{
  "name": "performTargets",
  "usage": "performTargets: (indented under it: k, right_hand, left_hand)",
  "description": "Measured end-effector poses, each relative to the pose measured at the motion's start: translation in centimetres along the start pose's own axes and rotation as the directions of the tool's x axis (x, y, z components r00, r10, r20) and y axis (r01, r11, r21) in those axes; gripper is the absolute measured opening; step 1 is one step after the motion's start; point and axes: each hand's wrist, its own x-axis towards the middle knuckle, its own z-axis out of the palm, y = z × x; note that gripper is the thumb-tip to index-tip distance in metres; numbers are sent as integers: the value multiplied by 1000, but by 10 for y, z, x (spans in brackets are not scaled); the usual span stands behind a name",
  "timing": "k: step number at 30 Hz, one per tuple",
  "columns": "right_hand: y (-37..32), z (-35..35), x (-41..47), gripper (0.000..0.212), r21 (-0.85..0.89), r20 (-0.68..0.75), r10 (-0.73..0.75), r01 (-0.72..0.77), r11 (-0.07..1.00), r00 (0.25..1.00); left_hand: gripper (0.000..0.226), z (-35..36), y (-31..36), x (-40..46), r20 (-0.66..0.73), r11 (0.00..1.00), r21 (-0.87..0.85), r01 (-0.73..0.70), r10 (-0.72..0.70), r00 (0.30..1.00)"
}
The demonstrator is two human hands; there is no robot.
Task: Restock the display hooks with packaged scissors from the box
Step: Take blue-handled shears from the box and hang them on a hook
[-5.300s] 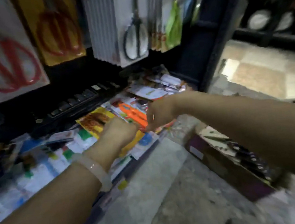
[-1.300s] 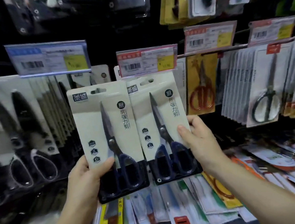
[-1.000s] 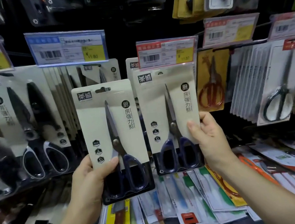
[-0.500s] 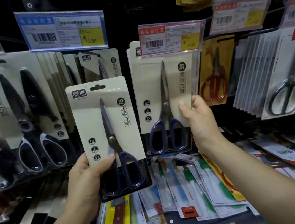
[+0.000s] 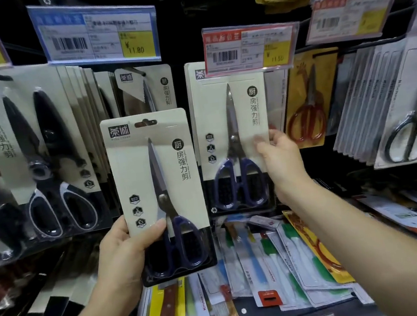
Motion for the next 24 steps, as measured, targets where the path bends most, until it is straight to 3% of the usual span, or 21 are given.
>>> performTargets:
  k: [1, 5, 7, 9, 11, 13, 17, 21, 24]
  right_hand:
    - [1, 3, 7, 12, -60, 16, 26, -25, 998, 1000]
    - [13, 10, 24, 52, -394, 20, 218, -193, 899, 976]
    - [15, 6, 10, 59, -460, -9, 200, -181, 869, 980]
    - [11, -2, -12, 47, -334, 127, 125, -76, 939, 984]
    - [7, -7, -34, 29, -203, 367, 145, -73, 977, 919]
    - [9, -10, -45, 13, -178, 474, 151, -73, 981, 868]
    - [4, -16, -40, 12, 28, 287, -4, -5, 1000, 958]
    - [-21, -25, -26, 15, 177, 234, -174, 134, 975, 957]
    - [-38, -26, -16, 18, 187, 221, -239, 199, 962, 946]
  left_hand:
    - [23, -1, -1, 0, -4, 1000, 5, -2, 2, 1000]
    - [24, 0, -7, -1, -9, 1000, 23, 4, -4, 1000]
    - [26, 5, -13, -3, 4, 999, 37, 5, -5, 1000]
    - [27, 12, -21, -5, 27, 998, 67, 5, -7, 1000]
    - [27, 22, -29, -6, 50, 996, 90, 6, -10, 999]
    - [23, 37, -34, -8, 64, 995, 97, -9, 3, 998]
    - [7, 71, -25, -8, 116, 995, 72, -66, 58, 992]
    - [9, 98, -3, 1, 151, 986, 64, -156, 145, 978]
    - [10, 110, 12, 7, 158, 976, 50, -210, 200, 967]
